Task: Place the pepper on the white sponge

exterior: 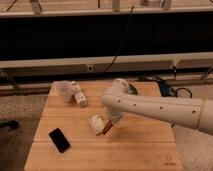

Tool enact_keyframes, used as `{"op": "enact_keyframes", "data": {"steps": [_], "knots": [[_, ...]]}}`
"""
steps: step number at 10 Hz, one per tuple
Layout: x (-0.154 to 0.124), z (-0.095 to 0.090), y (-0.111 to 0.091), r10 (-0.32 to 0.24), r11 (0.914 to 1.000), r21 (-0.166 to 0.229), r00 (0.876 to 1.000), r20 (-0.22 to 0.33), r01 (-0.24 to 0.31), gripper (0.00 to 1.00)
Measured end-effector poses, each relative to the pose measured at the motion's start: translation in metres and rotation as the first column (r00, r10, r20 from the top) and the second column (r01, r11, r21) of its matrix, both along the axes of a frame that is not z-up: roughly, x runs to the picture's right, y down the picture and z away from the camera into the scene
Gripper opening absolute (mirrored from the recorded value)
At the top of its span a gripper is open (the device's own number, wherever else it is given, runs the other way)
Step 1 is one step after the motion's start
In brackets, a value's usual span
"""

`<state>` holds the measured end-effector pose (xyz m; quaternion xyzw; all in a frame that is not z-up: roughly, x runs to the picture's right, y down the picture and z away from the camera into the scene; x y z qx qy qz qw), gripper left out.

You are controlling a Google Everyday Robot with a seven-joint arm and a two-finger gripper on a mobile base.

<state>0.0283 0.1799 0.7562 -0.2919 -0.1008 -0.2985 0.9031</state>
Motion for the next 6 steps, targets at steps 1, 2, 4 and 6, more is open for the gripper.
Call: {"op": "enact_keyframes", "data": {"steps": [1,2,4,6], "knots": [[-0.012,0.002,0.008,-0.023,0.9997,0.001,1.0,0.006,0.023,0.0],[-0.025,0.009,0.016,-0.049,0.9988,0.004,0.999,0.012,0.049,0.0],[-0.047,0.021,0.022,-0.083,0.9966,0.01,0.996,0.033,0.082,0.0],[-0.058,0.034,0.023,-0.101,0.9949,0.012,0.993,0.055,0.1,0.0]]}}
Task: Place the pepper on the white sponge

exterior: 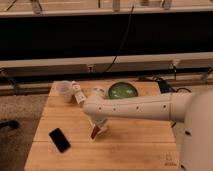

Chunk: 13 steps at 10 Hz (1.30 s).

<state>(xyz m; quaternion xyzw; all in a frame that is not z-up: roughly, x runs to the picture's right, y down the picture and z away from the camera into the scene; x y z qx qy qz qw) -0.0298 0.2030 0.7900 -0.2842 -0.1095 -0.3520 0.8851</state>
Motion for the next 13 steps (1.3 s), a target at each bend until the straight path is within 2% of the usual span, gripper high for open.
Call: {"op": "enact_keyframes", "data": {"steps": [4,6,8,11,12,13], "knots": [[0.022,0.006,-0.015,-0.023,0.9997,-0.002,1.0,0.005,0.023,0.0],[0.012,0.006,-0.017,-0.041,0.9992,-0.001,0.999,0.012,0.041,0.02],[-0.001,0.007,-0.019,-0.056,0.9984,0.005,0.998,0.021,0.056,0.18],[0.007,0.008,-0.026,-0.098,0.9951,0.013,0.994,0.043,0.097,0.48],[0.009,0.008,-0.027,-0.102,0.9947,0.015,0.994,0.044,0.102,0.56],[0.013,0.007,-0.026,-0.105,0.9943,0.02,0.994,0.043,0.105,0.68]]}}
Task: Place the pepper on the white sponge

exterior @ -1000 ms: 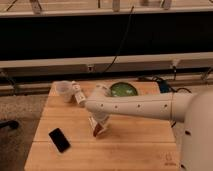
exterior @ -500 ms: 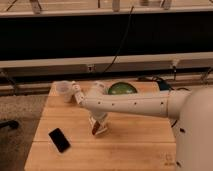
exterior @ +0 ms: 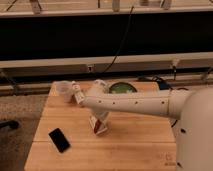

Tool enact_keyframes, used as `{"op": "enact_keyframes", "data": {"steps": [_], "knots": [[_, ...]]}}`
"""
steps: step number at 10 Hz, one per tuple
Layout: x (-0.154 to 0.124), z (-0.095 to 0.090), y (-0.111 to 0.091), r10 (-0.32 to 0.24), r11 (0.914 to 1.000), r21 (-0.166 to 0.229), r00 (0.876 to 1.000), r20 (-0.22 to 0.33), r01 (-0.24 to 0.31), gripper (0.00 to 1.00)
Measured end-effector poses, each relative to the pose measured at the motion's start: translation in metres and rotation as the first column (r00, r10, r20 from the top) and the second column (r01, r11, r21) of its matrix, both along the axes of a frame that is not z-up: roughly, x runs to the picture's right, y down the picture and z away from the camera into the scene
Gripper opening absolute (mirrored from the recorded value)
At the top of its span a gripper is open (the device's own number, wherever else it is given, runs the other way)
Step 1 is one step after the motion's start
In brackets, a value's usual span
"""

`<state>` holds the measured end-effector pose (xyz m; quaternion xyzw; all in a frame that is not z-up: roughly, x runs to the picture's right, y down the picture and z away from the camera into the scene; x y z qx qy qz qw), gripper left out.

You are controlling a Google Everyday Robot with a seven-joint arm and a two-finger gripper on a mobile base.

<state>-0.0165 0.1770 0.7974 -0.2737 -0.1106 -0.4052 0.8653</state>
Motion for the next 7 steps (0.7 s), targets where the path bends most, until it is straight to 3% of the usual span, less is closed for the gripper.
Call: {"op": "enact_keyframes", "data": {"steps": [2,6,7], "knots": [[0.0036,-0.0009,-0.0001,-0.009,0.9999,0.009,1.0,0.007,0.009,0.8],[0.0065,-0.0003,-0.004,-0.051,0.9987,0.005,0.998,0.03,0.051,0.8],[0.0068,0.0,-0.0058,-0.074,0.9973,0.007,0.996,0.046,0.074,0.74]]}}
